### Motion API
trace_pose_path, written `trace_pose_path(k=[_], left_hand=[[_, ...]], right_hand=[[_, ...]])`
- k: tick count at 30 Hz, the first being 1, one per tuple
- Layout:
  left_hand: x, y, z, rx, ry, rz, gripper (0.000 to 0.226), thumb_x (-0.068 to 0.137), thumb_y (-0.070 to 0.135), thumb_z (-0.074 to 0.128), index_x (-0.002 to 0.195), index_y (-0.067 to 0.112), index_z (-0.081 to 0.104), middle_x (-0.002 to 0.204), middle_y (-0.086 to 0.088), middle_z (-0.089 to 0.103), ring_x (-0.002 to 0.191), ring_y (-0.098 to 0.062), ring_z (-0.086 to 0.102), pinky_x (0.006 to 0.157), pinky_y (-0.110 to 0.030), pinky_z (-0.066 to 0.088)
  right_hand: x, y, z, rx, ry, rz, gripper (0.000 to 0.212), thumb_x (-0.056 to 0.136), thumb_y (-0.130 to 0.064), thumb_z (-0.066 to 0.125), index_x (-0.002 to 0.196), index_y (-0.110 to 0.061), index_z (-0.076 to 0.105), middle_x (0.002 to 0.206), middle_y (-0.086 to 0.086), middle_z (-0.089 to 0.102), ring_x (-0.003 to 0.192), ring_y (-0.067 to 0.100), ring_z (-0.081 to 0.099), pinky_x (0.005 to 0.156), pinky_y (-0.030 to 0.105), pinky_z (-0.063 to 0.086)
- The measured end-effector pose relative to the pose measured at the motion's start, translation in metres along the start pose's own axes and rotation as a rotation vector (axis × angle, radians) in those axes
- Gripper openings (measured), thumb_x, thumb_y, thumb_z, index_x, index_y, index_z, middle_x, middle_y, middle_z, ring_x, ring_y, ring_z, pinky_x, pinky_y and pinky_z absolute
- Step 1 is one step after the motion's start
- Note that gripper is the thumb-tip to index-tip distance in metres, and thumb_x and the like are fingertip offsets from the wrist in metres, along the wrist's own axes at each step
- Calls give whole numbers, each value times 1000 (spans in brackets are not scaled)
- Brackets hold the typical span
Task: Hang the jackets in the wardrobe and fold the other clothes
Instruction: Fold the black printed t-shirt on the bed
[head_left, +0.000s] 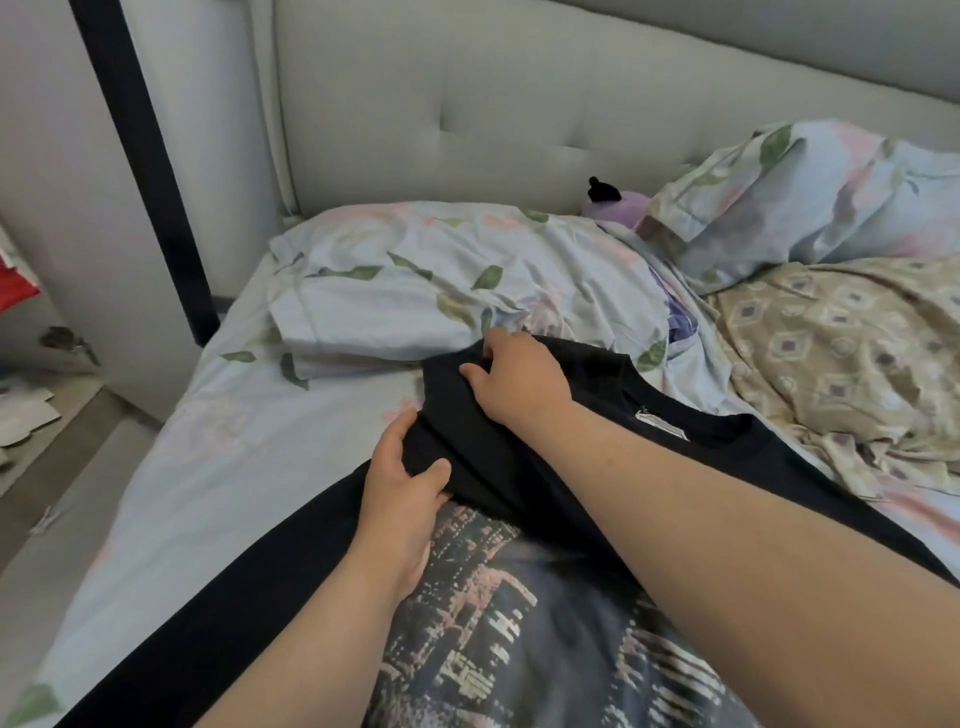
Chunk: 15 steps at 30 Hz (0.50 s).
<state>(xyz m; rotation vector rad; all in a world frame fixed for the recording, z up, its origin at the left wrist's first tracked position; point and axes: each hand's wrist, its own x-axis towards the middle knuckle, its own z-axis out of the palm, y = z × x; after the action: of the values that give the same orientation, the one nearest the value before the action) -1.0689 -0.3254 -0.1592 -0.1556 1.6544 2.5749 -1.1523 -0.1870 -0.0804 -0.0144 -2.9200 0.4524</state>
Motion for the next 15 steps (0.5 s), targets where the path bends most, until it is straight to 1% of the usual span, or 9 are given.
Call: trace_pose_path(k=[3, 5, 7, 8, 9, 11, 13, 14, 15], left_hand=[[-5, 2, 2, 67, -21, 16, 76, 91, -8, 54, 112, 65, 53, 136, 22, 53, 120, -7, 60, 88, -27, 55], [-7, 3, 4, 93, -22, 15, 79, 88, -10, 53, 110, 66, 51, 133, 25, 54, 122, -9, 58, 97, -35, 53], [-9, 5, 5, 107, -16, 6, 80, 87, -12, 53, 111, 64, 52, 122, 31, 59, 117, -8, 62, 98, -42, 53], [-9, 5, 5, 106, -13, 5, 79, 86, -12, 53, 111, 63, 52, 117, 32, 62, 112, -8, 64, 96, -44, 55], [-9, 5, 5, 95, -6, 7, 78, 87, -12, 53, 113, 61, 52, 116, 31, 63, 108, -8, 66, 92, -43, 57], [-10, 4, 5, 52, 14, 19, 73, 89, -10, 55, 122, 55, 52, 124, 22, 63, 106, -7, 67, 88, -38, 58], [-10, 4, 5, -4, 30, 37, 67, 92, -5, 57, 134, 46, 49, 135, 16, 57, 112, -8, 65, 93, -37, 55], [-10, 4, 5, -29, 37, 41, 65, 93, -3, 57, 138, 44, 46, 137, 17, 55, 113, -8, 65, 95, -38, 55], [-9, 4, 5, -48, 44, 43, 65, 94, -2, 57, 140, 43, 44, 136, 19, 55, 112, -8, 66, 94, -37, 55]], right_hand=[[-8, -5, -5, -90, 88, -215, 31, 95, -42, 58, 105, -15, 67, 105, 9, 60, 101, 29, 54, 83, 34, 44], [-5, -16, -11, -124, -12, -248, 32, 95, -47, 55, 87, -20, 70, 88, 3, 61, 93, 28, 56, 81, 35, 46], [5, -30, -13, -42, -209, -85, 42, 95, -50, 53, 68, -19, 58, 73, 2, 56, 83, 27, 56, 72, 34, 44], [10, -34, -11, 24, -315, 0, 39, 97, -45, 53, 75, -14, 63, 80, 6, 61, 87, 30, 59, 73, 35, 45], [16, -37, -7, 152, -376, 91, 34, 98, -38, 54, 93, -8, 69, 96, 13, 66, 97, 32, 61, 79, 35, 48], [25, -29, -7, 591, -322, 379, 35, 97, -24, 59, 122, 0, 62, 118, 16, 66, 111, 33, 62, 90, 32, 51], [33, -8, -17, 1060, -166, 619, 30, 96, -17, 61, 122, -2, 61, 116, 15, 67, 103, 29, 65, 90, 39, 54], [37, 5, -21, 1182, -107, 691, 25, 97, -15, 61, 118, -3, 62, 114, 16, 68, 98, 28, 65, 85, 40, 55], [41, 19, -21, 1178, -63, 721, 25, 97, -17, 60, 118, -3, 62, 115, 16, 68, 98, 28, 65, 84, 41, 55]])
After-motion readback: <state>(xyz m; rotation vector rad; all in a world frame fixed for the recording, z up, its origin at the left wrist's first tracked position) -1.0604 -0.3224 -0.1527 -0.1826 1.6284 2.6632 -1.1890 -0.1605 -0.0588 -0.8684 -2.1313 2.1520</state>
